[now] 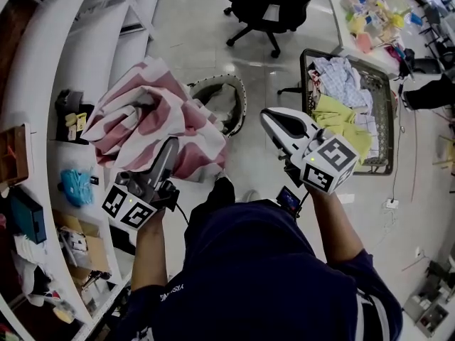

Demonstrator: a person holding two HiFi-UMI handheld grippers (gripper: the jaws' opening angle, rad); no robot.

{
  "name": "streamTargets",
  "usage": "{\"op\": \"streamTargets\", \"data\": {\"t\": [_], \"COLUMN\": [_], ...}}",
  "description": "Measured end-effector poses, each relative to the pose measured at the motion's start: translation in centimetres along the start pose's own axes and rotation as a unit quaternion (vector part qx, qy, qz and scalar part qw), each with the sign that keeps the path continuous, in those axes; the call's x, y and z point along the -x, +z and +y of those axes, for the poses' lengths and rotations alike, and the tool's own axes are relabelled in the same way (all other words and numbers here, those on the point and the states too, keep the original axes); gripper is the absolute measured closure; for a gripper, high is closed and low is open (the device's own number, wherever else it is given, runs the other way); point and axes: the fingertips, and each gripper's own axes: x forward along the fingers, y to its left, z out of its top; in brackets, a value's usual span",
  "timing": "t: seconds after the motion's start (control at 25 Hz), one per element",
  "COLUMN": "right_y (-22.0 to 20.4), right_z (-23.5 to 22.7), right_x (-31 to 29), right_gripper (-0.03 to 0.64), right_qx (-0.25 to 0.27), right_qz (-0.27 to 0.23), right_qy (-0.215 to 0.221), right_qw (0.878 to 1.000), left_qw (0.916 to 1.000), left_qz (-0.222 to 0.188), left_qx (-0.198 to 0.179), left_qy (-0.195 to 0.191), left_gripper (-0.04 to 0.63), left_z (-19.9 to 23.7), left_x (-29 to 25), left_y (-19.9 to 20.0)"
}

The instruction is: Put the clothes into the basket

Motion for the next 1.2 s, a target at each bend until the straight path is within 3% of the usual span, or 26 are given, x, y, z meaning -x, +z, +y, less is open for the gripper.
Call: {"op": "streamTargets", "data": {"t": [0.64,1.2], "right_y": [1.0,0.5], "right_z": [-2.1,-4.1], "right_x": [-11.0,-13.9], "right_gripper": [0.609,0.609], "right_qx": [-0.025,-0.036], "right_qz": [0.021,0.037], "right_qy": [-0.024,-0.040], "right_qw": [0.999,0.998], "left_qw": [0.9990,0.9980], "left_qz": [0.032,0.046], "left_qx": [0.014,0.026], "left_qy": [-0.028,-0.034], "left_gripper": [0.489,0.489], "left_z": [9.9,13.1], "left_x": [-2.0,-3.4], "left_y": [2.3,1.9]}}
